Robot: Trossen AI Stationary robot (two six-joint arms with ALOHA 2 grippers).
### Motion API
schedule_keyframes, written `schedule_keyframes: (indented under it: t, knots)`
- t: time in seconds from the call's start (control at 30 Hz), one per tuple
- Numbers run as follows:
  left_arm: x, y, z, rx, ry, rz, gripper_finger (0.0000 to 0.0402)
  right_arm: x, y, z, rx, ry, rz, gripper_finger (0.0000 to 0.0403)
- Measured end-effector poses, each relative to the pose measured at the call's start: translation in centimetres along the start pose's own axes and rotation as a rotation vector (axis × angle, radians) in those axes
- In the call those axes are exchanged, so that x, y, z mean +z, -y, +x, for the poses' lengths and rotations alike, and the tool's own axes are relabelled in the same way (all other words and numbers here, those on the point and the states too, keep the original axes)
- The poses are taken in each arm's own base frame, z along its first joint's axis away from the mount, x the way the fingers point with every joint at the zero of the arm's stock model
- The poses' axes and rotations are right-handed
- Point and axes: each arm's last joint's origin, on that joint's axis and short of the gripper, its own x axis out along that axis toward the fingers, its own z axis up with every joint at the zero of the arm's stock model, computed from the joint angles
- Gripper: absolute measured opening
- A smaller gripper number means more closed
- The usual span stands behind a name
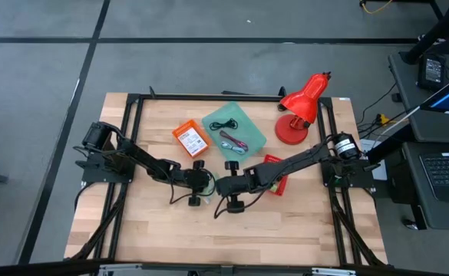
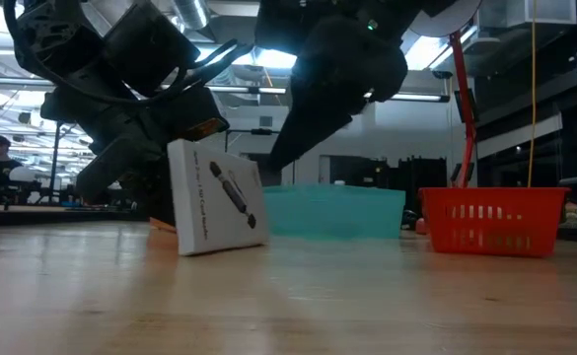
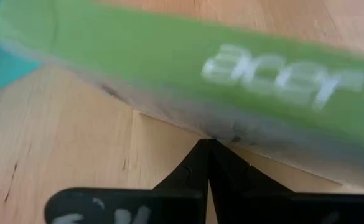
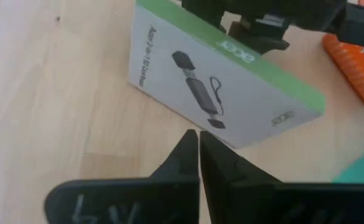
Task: Pick and place items into bin
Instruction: Put the white card reader box into the orange bin
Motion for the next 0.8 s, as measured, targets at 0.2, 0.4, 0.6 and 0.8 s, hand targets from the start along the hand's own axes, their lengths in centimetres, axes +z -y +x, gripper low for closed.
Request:
schedule_keyframes:
  t: [0.2,0.4,0.6,0.8]
  knots:
    - [0.0,0.0,0.0,0.001,-0.003,0.001,0.0003,-0.7,0.0,0.2,0.009,-0.042,0.073,0.0000]
    - [0.0,0.0,0.0,0.003,-0.003,0.007,0.0003,-2.3,-0.5,1.5,0.048,-0.096,0.114,0.0000]
    - [-0.1,0.0,0.0,0.004,-0.008,0.009,0.0003,-1.6,-0.6,2.1,0.057,-0.006,0.057,0.0000]
    - [-0.1,0.0,0.0,0.003,-0.008,0.022,0.0003,-1.6,-0.6,2.1,0.041,-0.004,0.042,0.0000]
